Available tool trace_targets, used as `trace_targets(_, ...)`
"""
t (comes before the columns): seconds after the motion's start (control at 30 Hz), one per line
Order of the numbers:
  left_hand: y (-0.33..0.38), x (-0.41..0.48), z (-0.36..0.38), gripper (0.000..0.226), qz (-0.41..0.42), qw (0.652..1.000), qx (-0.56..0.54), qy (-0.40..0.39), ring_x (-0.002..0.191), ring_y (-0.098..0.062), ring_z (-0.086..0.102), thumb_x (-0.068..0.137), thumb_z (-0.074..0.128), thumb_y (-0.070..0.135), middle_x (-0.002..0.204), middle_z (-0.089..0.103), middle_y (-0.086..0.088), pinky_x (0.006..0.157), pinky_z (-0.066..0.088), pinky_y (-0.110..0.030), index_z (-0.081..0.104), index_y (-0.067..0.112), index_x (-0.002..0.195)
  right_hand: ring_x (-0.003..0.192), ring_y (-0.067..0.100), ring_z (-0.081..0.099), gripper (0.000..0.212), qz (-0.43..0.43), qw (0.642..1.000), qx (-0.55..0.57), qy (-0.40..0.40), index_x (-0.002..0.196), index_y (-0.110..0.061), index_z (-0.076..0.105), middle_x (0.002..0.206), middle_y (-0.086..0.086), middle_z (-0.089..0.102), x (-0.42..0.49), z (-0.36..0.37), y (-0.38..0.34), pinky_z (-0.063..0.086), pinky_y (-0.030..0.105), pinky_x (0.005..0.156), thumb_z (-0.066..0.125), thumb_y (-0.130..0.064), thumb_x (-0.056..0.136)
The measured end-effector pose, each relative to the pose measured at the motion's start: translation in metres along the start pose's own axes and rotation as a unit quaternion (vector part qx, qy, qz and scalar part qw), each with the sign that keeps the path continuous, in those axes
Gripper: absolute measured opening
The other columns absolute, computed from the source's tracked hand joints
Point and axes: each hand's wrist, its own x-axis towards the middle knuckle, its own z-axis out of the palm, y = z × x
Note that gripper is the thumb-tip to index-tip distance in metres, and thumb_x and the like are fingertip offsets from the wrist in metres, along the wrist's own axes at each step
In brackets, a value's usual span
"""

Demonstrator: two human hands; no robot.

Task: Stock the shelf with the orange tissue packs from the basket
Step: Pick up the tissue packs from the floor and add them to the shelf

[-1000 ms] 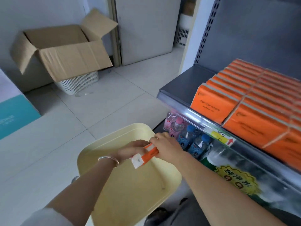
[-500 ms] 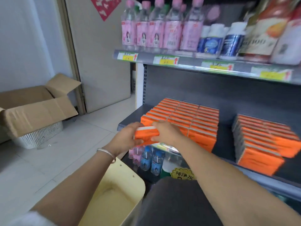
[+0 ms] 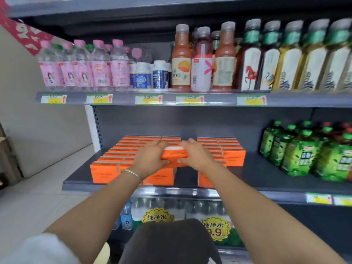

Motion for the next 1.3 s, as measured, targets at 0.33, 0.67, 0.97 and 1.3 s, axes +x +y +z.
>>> trace_targets(0.33, 0.106, 0.095, 0.065, 0.057, 0.038, 0.997, -0.061, -0.031, 0.12, -0.032, 0.048, 0.083, 0.061, 0.029, 0.127, 0.05, -0.006, 0.096, 0.043, -0.044, 0.037, 0.026, 0.135, 0.109, 0.036, 0.053, 0.047, 0.187, 0.978, -0.018, 0.094, 0.127, -0.022, 0.048, 0.127, 0.008, 0.042, -0.024, -0.038, 0.162, 0.046, 0.04, 0.082, 0.067, -0.027, 0.084)
trace_targets(0.67, 0.126, 0.155, 0.152, 0.062, 0.02, 0.982, -0.053, -0.182, 0.134, -0.023, 0.035, 0.087, 0.056, 0.041, 0.145, 0.035, 0.0, 0.105, 0.033, -0.043, 0.03, 0.03, 0.143, 0.116, 0.038, 0.048, 0.05, 0.304, 0.951, -0.052, 0.002, 0.132, -0.024, 0.043, 0.133, 0.01, 0.036, -0.015, 0.009, 0.264, 0.047, 0.043, 0.087, 0.064, -0.026, 0.086)
trace_targets(0.97, 0.125, 0.176, 0.182, 0.058, 0.053, 0.975, -0.055, -0.21, 0.136, -0.019, 0.03, 0.087, 0.049, 0.052, 0.147, 0.033, 0.005, 0.108, 0.022, -0.043, 0.032, 0.036, 0.141, 0.111, 0.037, 0.048, 0.054, 0.363, 0.931, -0.017, 0.026, 0.135, -0.028, 0.035, 0.132, 0.009, 0.031, 0.027, 0.039, 0.273, 0.043, 0.038, 0.075, 0.044, -0.006, 0.087)
trace_targets(1.3, 0.122, 0.195, 0.203, 0.07, 0.056, 0.96, -0.046, -0.272, 0.146, -0.026, 0.001, 0.086, 0.04, 0.064, 0.157, 0.009, 0.008, 0.111, 0.012, -0.061, 0.017, 0.038, 0.146, 0.126, 0.039, 0.046, 0.077, 0.404, 0.912, 0.061, -0.019, 0.149, -0.035, 0.017, 0.156, 0.016, 0.003, 0.039, 0.059, 0.275, 0.044, 0.04, 0.1, 0.061, -0.023, 0.087)
